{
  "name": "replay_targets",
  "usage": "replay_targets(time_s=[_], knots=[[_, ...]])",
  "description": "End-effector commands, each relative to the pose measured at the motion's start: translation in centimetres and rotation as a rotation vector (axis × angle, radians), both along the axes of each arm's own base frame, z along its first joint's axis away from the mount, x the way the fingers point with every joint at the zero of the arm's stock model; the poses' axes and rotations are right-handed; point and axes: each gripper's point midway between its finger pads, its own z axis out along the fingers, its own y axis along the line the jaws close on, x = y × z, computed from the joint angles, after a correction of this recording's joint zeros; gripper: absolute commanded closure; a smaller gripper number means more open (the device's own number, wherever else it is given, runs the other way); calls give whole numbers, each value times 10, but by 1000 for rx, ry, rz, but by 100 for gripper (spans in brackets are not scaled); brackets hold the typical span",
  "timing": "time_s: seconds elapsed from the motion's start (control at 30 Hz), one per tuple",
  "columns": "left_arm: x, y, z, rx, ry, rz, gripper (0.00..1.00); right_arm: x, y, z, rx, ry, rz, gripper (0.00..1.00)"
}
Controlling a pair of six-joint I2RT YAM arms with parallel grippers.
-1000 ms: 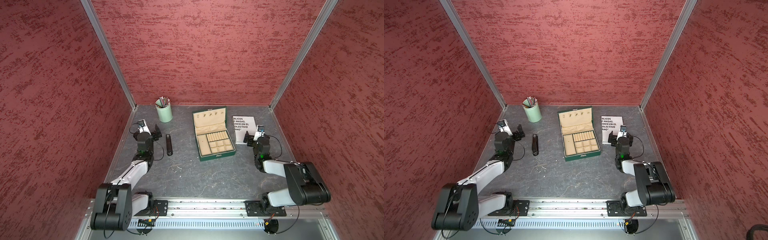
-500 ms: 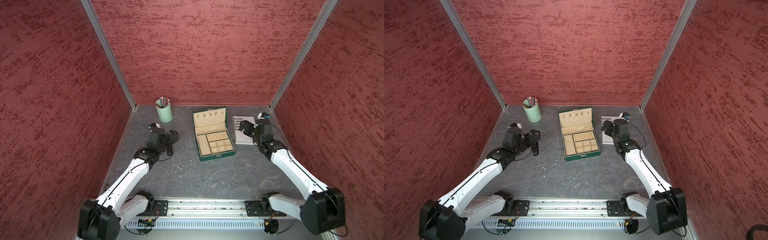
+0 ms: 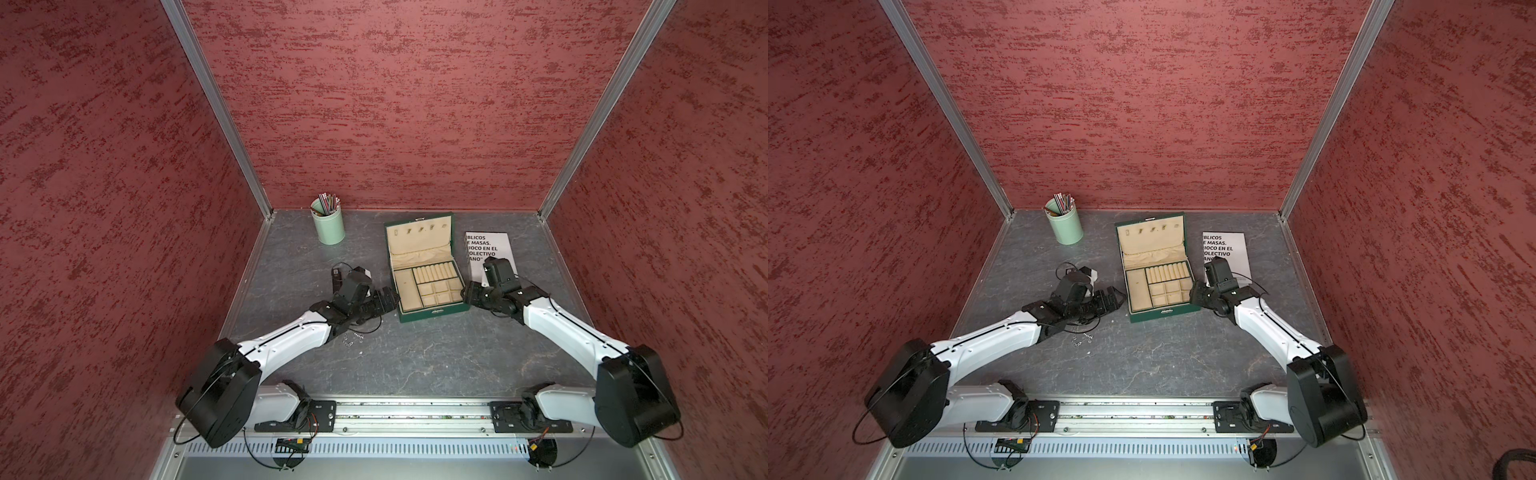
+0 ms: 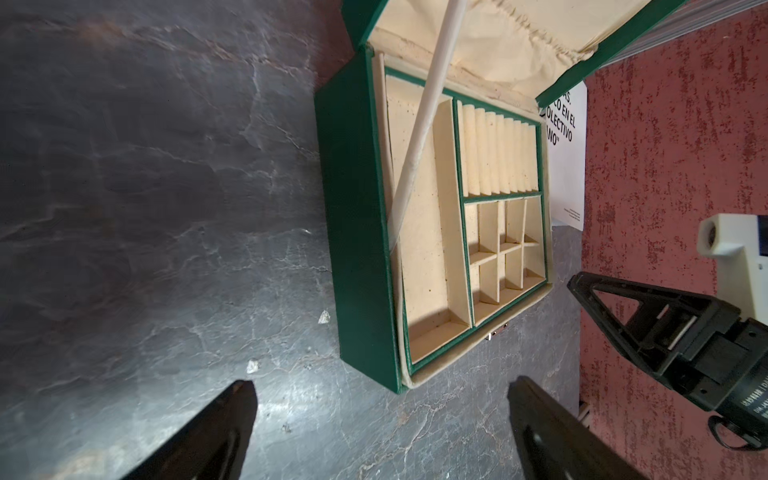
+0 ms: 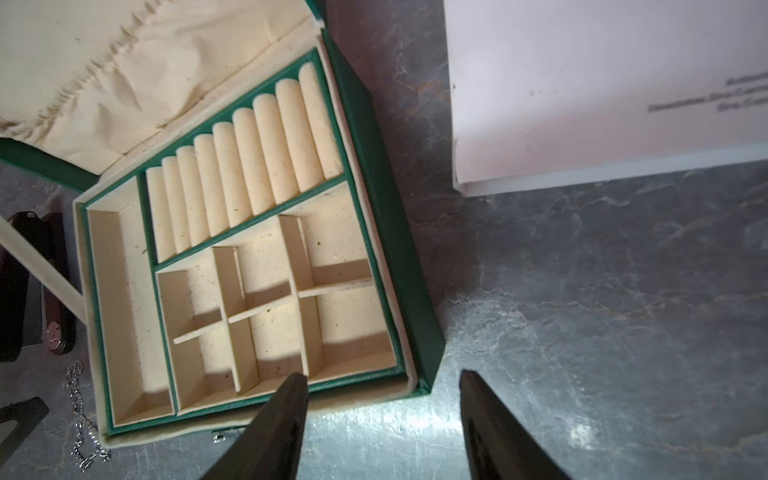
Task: Put jewelry chain into jewelry box
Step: Move the jewelry box to the center of the board.
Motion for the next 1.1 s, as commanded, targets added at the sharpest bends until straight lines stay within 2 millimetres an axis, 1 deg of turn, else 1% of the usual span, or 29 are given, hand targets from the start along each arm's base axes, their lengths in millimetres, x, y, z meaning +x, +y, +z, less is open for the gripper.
replay_targets(time_s=[0.0, 0.07, 0.17, 0.23, 0.3, 0.37, 0.43, 0.53, 0.67, 0.77, 0.83, 0.9, 1.07], knots=[[14, -18, 14, -111, -21, -27, 6, 17, 11, 7, 6, -36, 43, 50], [19, -21, 5, -118, 4, -28, 10, 21, 12, 1, 0, -25, 36, 57], [25, -26, -2, -137, 20, -41, 18, 21, 11, -7, -8, -4, 28, 63], [29, -30, -8, -135, 31, -55, 24, 18, 11, -12, -6, 12, 28, 67], [32, -34, -14, -129, 43, -68, 31, 10, 13, -15, -6, 24, 30, 72], [34, -39, -17, -132, 50, -86, 35, 1, 15, -17, -8, 36, 30, 75], [38, -43, -22, -131, 59, -96, 36, -10, 19, -20, -4, 56, 28, 77], [44, -49, -25, -132, 66, -109, 37, -25, 26, -26, 16, 88, 21, 77], [47, -50, -32, -126, 85, -115, 38, -43, 30, -32, 33, 109, -2, 78], [44, -48, -36, -117, 96, -117, 39, -55, 31, -34, 42, 120, -18, 79], [39, -48, -37, -115, 106, -122, 40, -62, 31, -35, 39, 131, -21, 79], [31, -48, -38, -107, 112, -126, 39, -68, 29, -35, 32, 137, -23, 79], [7, -46, -37, -75, 108, -134, 39, -77, 18, -34, -9, 142, -34, 78]])
